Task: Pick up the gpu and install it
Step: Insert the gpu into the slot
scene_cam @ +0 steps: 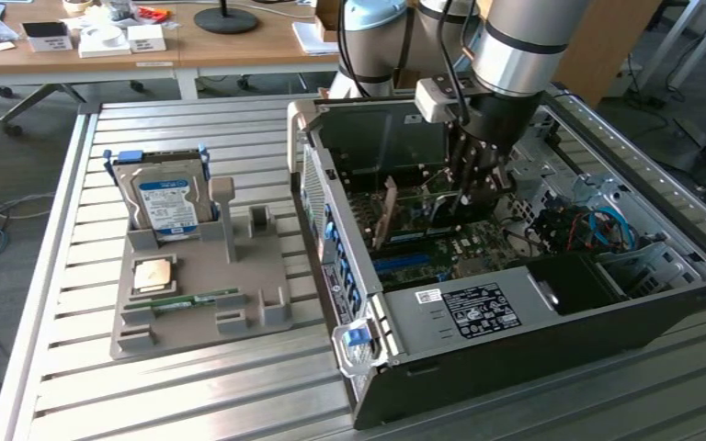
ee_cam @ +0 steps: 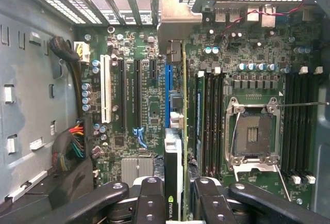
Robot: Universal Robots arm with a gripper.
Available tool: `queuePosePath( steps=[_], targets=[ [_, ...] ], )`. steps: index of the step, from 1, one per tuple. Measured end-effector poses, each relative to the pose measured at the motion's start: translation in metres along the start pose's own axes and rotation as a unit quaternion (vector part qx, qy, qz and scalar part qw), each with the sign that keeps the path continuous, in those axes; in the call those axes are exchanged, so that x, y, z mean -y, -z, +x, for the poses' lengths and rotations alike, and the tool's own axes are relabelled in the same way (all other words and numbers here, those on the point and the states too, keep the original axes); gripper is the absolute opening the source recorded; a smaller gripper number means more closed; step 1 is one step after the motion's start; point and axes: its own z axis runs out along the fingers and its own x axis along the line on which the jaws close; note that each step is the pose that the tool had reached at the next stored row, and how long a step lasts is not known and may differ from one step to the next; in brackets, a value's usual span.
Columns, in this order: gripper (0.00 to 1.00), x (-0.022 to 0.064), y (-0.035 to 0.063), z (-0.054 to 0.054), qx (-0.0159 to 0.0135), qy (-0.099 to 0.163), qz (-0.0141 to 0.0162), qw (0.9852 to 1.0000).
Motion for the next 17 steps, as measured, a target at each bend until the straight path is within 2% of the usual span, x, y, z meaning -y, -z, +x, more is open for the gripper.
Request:
queuePosePath(
  steps=[2, 4, 13, 17],
  targets=[
    [0.27, 0.0002, 0.0, 0.0, -0.0003, -0.002, -0.0022, 1.0],
    [0.27, 0.0002, 0.0, 0.0, -0.0004, -0.003, -0.0032, 1.0],
    [0.27, 0.0002, -0.0078, 0.0002, -0.0005, -0.012, -0.0033, 0.9999],
    [0.27, 0.0002, -0.0082, 0.0002, -0.0006, -0.013, -0.0033, 0.9999]
  ],
)
